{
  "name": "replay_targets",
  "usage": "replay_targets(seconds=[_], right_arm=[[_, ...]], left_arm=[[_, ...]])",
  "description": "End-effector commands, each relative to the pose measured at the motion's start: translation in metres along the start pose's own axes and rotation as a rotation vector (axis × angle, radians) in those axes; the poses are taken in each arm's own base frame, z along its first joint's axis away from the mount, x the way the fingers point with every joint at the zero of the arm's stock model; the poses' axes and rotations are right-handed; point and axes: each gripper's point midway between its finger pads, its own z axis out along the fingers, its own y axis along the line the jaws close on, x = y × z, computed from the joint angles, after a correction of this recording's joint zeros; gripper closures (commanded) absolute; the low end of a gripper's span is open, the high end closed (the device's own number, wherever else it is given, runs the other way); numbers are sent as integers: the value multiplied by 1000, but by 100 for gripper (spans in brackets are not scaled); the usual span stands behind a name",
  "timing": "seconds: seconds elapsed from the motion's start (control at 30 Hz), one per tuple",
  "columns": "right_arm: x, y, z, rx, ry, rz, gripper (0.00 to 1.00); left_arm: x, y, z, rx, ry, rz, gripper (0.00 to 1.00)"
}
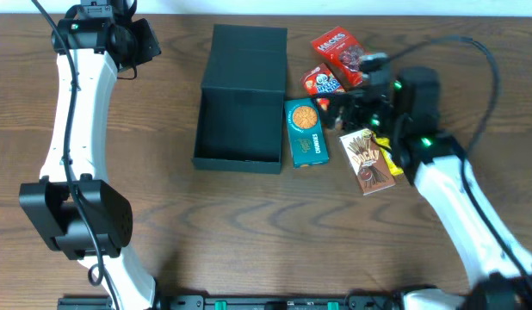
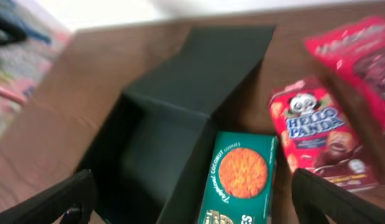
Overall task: Pack container
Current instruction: 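Grasp the teal coconut cookie box with the right gripper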
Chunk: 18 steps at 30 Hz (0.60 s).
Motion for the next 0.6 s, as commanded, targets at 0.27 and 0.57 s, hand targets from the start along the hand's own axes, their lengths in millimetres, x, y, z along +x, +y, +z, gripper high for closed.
replay_targets(seconds=[0.27,0.57], right_arm=[[53,-22,51,193,201,-85,1],[102,-31,77,288,339,-122,1]], left_arm=[[2,6,8,-14,15,-7,94],[3,6,8,-15,19,-18,93]])
